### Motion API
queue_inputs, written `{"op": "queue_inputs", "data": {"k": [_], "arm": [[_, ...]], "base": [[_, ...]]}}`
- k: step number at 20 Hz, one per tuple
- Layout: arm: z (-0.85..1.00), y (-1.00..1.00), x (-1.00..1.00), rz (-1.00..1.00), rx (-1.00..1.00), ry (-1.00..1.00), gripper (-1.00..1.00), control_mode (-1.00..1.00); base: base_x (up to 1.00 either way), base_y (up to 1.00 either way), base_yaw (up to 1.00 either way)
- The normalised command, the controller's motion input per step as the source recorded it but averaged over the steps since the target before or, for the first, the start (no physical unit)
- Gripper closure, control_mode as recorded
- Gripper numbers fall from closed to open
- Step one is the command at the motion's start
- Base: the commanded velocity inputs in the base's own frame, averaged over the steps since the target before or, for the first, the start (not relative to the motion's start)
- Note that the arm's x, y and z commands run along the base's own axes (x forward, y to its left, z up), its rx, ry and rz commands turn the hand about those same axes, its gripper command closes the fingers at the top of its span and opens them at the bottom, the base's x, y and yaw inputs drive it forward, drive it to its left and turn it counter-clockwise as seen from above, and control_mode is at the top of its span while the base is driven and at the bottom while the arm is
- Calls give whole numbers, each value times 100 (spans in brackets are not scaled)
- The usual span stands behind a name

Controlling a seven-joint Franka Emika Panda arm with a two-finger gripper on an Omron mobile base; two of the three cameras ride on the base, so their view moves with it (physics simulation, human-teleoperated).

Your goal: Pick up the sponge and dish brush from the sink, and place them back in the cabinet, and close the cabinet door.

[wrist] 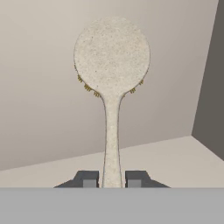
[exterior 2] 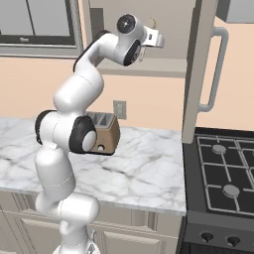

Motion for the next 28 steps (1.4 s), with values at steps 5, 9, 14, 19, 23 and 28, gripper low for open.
{"op": "queue_inputs", "data": {"k": [5,9,14,19,23,28], "arm": [[-8,-10,16,0,0,2,100,-100],[-7,-8,18,0,0,2,100,-100],[-8,-4,20,0,0,2,100,-100],[-7,-3,20,0,0,2,100,-100],[-6,-4,18,0,0,1,100,-100],[-7,-2,23,0,0,0,100,-100]], "base": [[0,0,0],[0,0,0],[0,0,0],[0,0,0],[0,0,0],[0,0,0]]}}
